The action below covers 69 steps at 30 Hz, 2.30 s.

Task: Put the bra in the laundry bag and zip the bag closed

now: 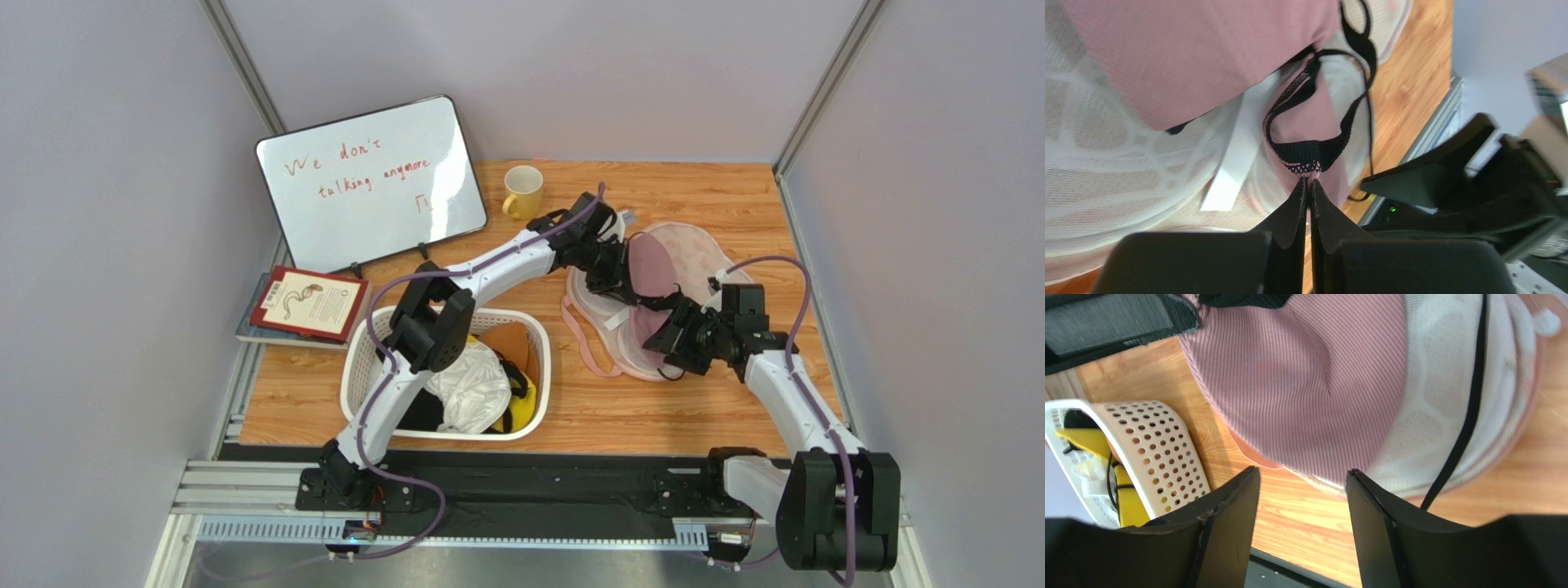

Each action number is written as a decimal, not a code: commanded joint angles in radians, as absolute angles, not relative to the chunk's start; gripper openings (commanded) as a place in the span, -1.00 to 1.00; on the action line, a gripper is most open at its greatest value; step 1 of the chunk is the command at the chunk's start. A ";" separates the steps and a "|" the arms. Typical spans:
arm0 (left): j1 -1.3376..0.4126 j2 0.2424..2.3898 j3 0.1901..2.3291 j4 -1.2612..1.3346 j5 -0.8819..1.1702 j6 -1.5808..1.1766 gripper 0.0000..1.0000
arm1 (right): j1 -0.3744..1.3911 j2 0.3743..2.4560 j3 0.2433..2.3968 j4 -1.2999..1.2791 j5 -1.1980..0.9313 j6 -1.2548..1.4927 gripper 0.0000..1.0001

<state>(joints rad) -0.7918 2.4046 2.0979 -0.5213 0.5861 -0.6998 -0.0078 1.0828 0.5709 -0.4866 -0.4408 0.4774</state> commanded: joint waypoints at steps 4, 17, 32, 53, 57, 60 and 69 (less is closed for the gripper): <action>-0.798 2.349 2.026 -0.535 0.566 -0.689 -1.00 | -0.047 1.009 0.719 -0.747 -0.288 0.717 0.36; -0.807 2.183 1.728 -0.313 0.496 -0.865 -1.00 | -0.097 0.979 0.588 -0.658 -0.305 0.858 0.25; -0.818 2.146 1.657 -0.210 0.503 -0.925 -1.00 | -0.097 1.224 0.644 -0.460 -0.304 0.723 0.18; -0.684 2.401 2.158 -0.557 0.540 -0.626 0.40 | -0.097 1.465 0.929 -0.514 -0.267 0.535 -0.56; -0.686 2.428 2.158 -0.552 0.531 -0.606 0.40 | -0.097 1.445 0.931 -0.552 -0.287 0.509 -0.24; -0.693 2.437 2.161 -0.534 0.532 -0.597 0.39 | -0.095 1.405 0.899 -0.551 -0.330 0.508 -0.21; -0.709 2.488 2.175 -0.480 0.497 -0.650 0.22 | -0.095 1.318 0.876 -0.584 -0.339 0.506 -0.20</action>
<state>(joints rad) -0.7059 2.4626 2.1349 -0.5224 0.5106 -0.6273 -0.0933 1.3651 0.8795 -0.5701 -0.3176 0.5228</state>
